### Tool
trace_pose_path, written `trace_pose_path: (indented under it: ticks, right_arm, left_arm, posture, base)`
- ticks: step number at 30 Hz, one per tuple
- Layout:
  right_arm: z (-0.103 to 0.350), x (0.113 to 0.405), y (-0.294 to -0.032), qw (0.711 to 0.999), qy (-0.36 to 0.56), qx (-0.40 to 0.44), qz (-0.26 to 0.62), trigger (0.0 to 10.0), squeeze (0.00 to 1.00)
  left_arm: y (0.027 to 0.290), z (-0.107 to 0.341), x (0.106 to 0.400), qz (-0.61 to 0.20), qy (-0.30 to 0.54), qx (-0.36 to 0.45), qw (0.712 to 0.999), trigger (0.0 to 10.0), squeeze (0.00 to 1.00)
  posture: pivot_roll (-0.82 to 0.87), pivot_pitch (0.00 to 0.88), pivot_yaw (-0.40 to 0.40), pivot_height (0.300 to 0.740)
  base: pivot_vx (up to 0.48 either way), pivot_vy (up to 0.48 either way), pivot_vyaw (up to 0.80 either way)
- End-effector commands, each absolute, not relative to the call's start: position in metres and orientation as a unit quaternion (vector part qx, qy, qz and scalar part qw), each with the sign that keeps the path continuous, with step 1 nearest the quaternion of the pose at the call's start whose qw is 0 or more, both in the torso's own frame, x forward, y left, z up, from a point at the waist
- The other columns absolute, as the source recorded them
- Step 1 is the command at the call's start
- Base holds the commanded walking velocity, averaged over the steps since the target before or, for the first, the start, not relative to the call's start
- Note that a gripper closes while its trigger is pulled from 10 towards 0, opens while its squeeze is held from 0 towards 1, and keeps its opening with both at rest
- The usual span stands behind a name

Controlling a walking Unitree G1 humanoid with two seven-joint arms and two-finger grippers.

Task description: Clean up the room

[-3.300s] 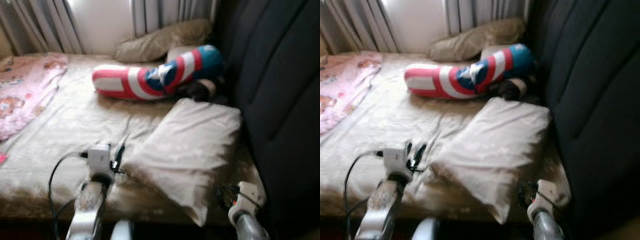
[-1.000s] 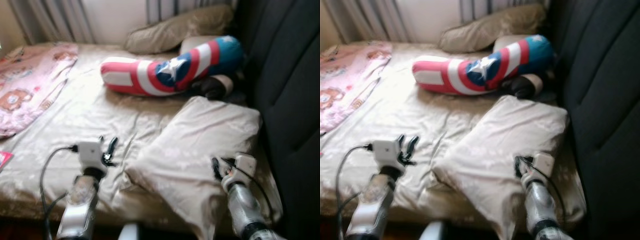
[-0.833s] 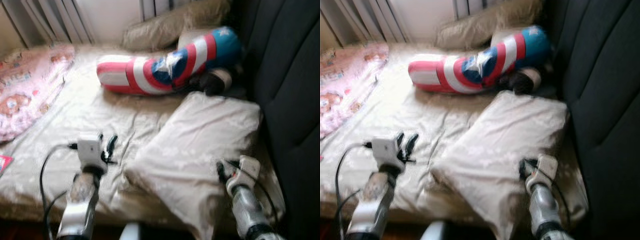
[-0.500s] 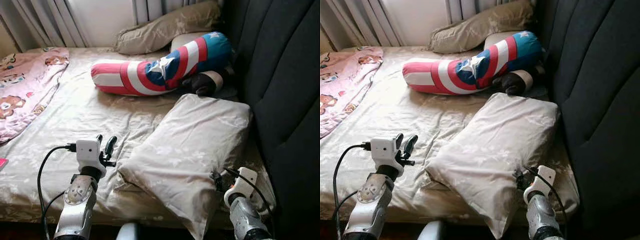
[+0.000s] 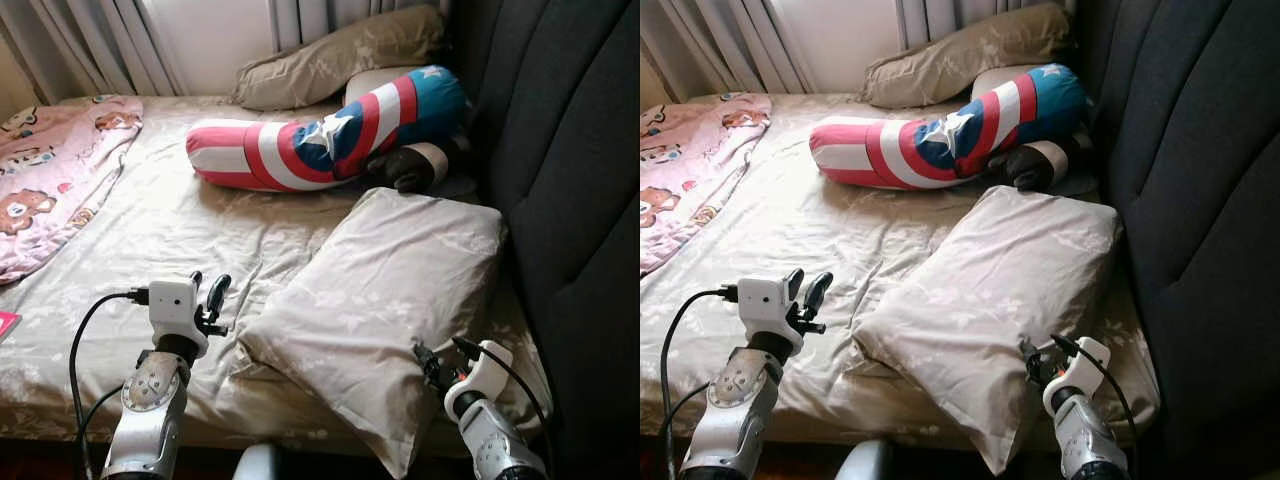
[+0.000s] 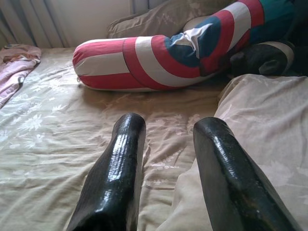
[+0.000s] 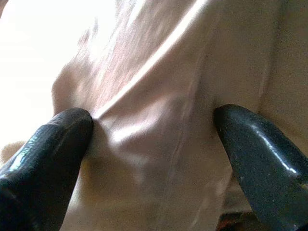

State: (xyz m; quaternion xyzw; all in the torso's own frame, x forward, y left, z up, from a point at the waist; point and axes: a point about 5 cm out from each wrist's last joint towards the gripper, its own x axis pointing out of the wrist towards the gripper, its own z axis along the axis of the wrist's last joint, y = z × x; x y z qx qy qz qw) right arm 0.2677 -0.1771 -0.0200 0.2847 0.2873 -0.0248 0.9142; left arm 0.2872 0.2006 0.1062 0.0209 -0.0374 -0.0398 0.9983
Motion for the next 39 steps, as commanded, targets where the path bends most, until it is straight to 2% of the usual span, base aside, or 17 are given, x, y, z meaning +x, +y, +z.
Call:
trace_pose_path:
  ticks: [1, 8, 9, 16, 27, 28, 39]
  right_arm:
    - [-0.024, 0.263, -0.166, 0.901, 0.301, 0.312, 0.001, 10.0, 1.00]
    - [-0.033, 0.254, -0.147, 0.881, 0.344, 0.322, 0.043, 10.0, 1.00]
    - [-0.040, 0.249, -0.144, 0.877, 0.375, 0.298, 0.042, 10.0, 0.00]
    - [-0.053, 0.240, -0.138, 0.880, 0.421, 0.220, 0.034, 10.0, 0.00]
    - [-0.057, 0.235, -0.123, 0.872, 0.424, 0.242, 0.041, 10.0, 0.00]
    - [-0.058, 0.233, -0.121, 0.870, 0.424, 0.250, 0.036, 0.0, 0.00]
    - [-0.059, 0.232, -0.118, 0.869, 0.422, 0.257, 0.027, 0.0, 0.00]
  left_arm:
    - [0.203, 0.111, 0.288, -0.039, -0.042, 0.020, 0.998, 10.0, 0.00]
    - [0.204, 0.112, 0.288, -0.040, -0.041, 0.022, 0.998, 10.0, 0.00]
    - [0.204, 0.112, 0.288, -0.040, -0.041, 0.023, 0.998, 10.0, 0.00]
    - [0.204, 0.115, 0.287, -0.043, -0.041, 0.027, 0.998, 10.0, 0.00]
    - [0.207, 0.123, 0.281, -0.054, -0.042, 0.038, 0.997, 10.0, 0.00]
    - [0.210, 0.125, 0.278, -0.055, -0.039, 0.042, 0.997, 10.0, 0.00]
    - [0.215, 0.130, 0.280, -0.058, -0.032, 0.050, 0.997, 10.0, 0.00]
  posture:
    - [0.09, 0.043, 0.060, 0.635]
    - [0.09, 0.053, 0.063, 0.635]
    - [0.09, 0.057, 0.069, 0.635]
    - [0.11, 0.068, 0.079, 0.635]
    - [0.16, 0.114, 0.108, 0.635]
    - [0.17, 0.123, 0.118, 0.635]
    - [0.17, 0.124, 0.141, 0.635]
  base:
    - [0.000, 0.000, 0.00]
    - [0.000, 0.000, 0.00]
    - [0.000, 0.000, 0.00]
    - [0.000, 0.000, 0.00]
    - [0.000, 0.000, 0.00]
    - [0.000, 0.000, 0.00]
    - [0.000, 0.000, 0.00]
